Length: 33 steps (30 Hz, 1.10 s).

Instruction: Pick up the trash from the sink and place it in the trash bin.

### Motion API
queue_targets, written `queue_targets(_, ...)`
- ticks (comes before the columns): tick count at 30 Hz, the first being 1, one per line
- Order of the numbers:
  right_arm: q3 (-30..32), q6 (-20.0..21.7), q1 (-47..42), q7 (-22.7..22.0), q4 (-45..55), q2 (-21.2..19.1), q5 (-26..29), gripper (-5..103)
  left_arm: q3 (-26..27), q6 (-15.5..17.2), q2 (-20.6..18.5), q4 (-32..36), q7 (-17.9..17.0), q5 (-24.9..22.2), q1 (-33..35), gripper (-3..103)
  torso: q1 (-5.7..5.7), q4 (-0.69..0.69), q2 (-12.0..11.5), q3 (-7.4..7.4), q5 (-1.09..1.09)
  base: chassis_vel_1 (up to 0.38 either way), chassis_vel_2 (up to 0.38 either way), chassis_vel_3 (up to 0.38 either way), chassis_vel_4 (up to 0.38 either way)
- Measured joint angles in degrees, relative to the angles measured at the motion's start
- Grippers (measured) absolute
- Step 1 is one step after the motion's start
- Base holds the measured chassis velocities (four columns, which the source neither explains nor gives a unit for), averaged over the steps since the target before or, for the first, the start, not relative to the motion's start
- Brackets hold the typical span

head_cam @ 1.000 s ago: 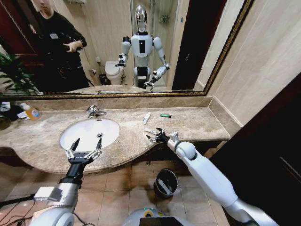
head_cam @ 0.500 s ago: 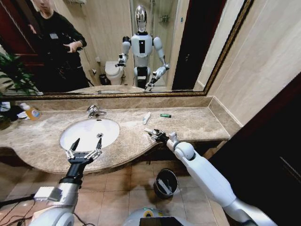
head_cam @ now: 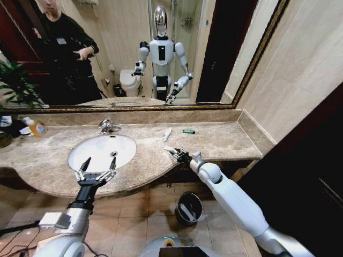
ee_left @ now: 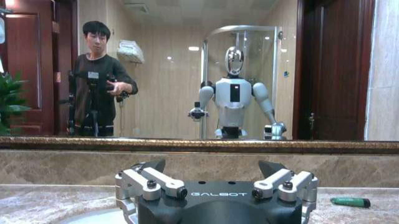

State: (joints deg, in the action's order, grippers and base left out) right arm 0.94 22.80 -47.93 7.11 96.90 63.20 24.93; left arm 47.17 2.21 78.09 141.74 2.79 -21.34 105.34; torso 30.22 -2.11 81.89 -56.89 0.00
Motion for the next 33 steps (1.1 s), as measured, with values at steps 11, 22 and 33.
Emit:
queue_targets(11,0.06,-0.44,-0.89,-0.21,0.4,0.0,-0.82,5,0.0,0.0,0.0,0.0,0.0,0.0,0.0,100,0.0,0.0,0.0,0.0,0.0,0.0,0.0,0.0,0.0)
queue_targets(22,1.41,-1.15,-2.4,-1.24,2.54,-0.81,-1.05,10,0.0,0.0,0.0,0.0,0.0,0.0,0.0,100,0.01,0.0,0.0,-0.01,0.01,0.0,0.0,0.0,0.0)
queue_targets(33,2.86,-2.15,-3.63,-0.91,1.44,-0.88,-1.85,48,0.0,0.0,0.0,0.0,0.0,0.0,0.0,100,0.01,0.0,0.0,-0.01,0.01,0.0,0.0,0.0,0.0)
